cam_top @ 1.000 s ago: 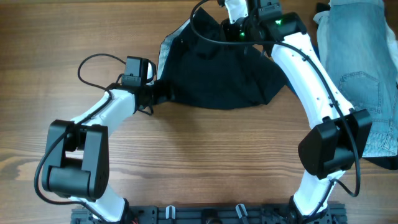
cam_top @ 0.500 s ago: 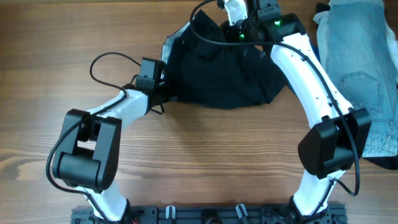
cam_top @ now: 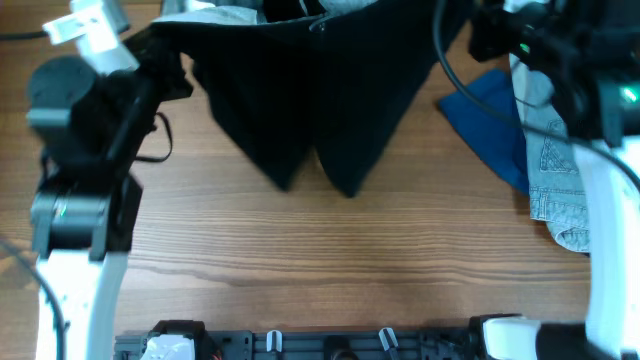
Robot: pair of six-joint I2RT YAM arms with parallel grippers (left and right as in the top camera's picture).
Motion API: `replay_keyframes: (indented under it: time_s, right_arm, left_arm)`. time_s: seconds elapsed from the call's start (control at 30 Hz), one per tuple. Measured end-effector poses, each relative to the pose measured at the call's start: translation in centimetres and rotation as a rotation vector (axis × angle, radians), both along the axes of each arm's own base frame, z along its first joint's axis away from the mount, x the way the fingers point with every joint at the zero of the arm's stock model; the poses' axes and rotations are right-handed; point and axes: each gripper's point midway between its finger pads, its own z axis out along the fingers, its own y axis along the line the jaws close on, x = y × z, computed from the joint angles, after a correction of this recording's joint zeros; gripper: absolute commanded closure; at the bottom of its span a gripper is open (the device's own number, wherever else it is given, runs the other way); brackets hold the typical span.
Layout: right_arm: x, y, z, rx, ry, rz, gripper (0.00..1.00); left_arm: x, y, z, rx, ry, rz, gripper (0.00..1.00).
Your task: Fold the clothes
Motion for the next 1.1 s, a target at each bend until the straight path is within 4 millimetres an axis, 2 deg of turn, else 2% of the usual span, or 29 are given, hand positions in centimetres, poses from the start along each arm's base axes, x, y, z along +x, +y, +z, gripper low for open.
replay_keyframes:
  time_s: [0.03, 0.1, 0.13, 0.17, 0.27, 0.3, 0.33, 0.37, 0.4, 0.43, 0.47, 0.57, 0.63, 0.67, 0.83, 0.93, 1.0, 1.03, 1.07, 1.1]
  right_arm:
    - [-1.4, -0.4, 1.6, 0.002, -0.037, -0.008, 0.96]
    - [-4.0, -1.0, 3.9, 0.006, -0.091, -0.019, 0.96]
    - [-6.5, -1.2, 5.7, 0.007, -0.135, -0.023, 0.96]
    - [-7.9, -1.3, 6.5, 0.008, -0.153, -0.023, 0.96]
    - [-11.8, -1.5, 7.6, 0.01, -0.173, -0.023, 0.94]
    - [-13.6, -1.6, 8.4, 0.012, -0.196, -0.023, 0.85]
    - [-14.0, -1.4, 8.1, 0.014, -0.175, -0.011, 0.73]
    - [-13.9, -1.1, 7.4, 0.021, -0.144, 0.004, 0.64]
    - [-12.7, -0.3, 6.0, 0.04, -0.081, 0.049, 0.52]
    - [-11.8, 0.3, 5.0, 0.044, -0.045, 0.08, 0.45]
    - [-10.0, 1.5, 3.0, 0.072, 0.037, 0.146, 0.42]
    - [-6.6, 3.9, -1.3, 0.148, 0.199, 0.277, 0.34]
    - [-5.2, 5.0, -3.1, 0.171, 0.25, 0.323, 0.34]
    - [-4.0, 6.0, -4.5, 0.182, 0.288, 0.355, 0.34]
    - [1.1, 10.5, -12.0, 0.224, 0.426, 0.465, 0.33]
    - [2.9, 12.5, -14.8, 0.241, 0.459, 0.492, 0.32]
    - [3.5, 13.7, -17.6, 0.259, 0.529, 0.495, 0.32]
    - [3.3, 14.0, -19.3, 0.263, 0.589, 0.492, 0.27]
    - [2.8, 14.4, -21.0, 0.267, 0.662, 0.484, 0.18]
    - [2.5, 14.6, -21.8, 0.266, 0.695, 0.484, 0.05]
  left_arm:
    - [-1.5, 0.1, 1.9, 0.005, -0.052, -0.001, 0.96]
    - [-3.5, 0.2, 3.8, 0.009, -0.107, -0.001, 0.96]
    - [-4.8, 0.3, 4.9, 0.011, -0.139, -0.002, 0.96]
    - [-6.4, 0.4, 6.4, 0.012, -0.186, 0.002, 0.96]
    - [-10.5, 0.8, 9.1, 0.014, -0.282, 0.015, 0.96]
    - [-13.8, 1.1, 11.3, 0.012, -0.363, 0.021, 0.96]
    - [-14.9, 1.1, 12.3, 0.011, -0.396, 0.021, 0.96]
    - [-14.9, 1.1, 12.5, 0.01, -0.399, 0.021, 0.96]
    - [-14.3, 1.1, 12.2, 0.011, -0.384, 0.021, 0.96]
    - [-12.9, 1.0, 11.4, 0.014, -0.35, 0.02, 0.96]
    - [-11.1, 0.9, 10.5, 0.016, -0.313, 0.02, 0.96]
    - [-6.4, 0.7, 9.0, 0.02, -0.265, 0.018, 0.96]
    - [-4.2, 0.3, 8.2, 0.02, -0.248, 0.006, 0.96]
    - [-2.8, -0.7, 7.7, 0.018, -0.242, -0.026, 0.96]
    - [-0.4, -3.7, 4.5, 0.018, -0.147, -0.112, 0.96]
    - [0.5, -4.7, 2.4, 0.023, -0.08, -0.136, 0.96]
    - [1.6, -5.1, 0.9, 0.027, -0.038, -0.142, 0.96]
    - [2.0, -5.2, 0.4, 0.028, -0.027, -0.142, 0.96]
    - [2.4, -5.2, 0.0, 0.029, -0.014, -0.142, 0.96]
    - [2.8, -5.3, -0.5, 0.031, -0.001, -0.142, 0.96]
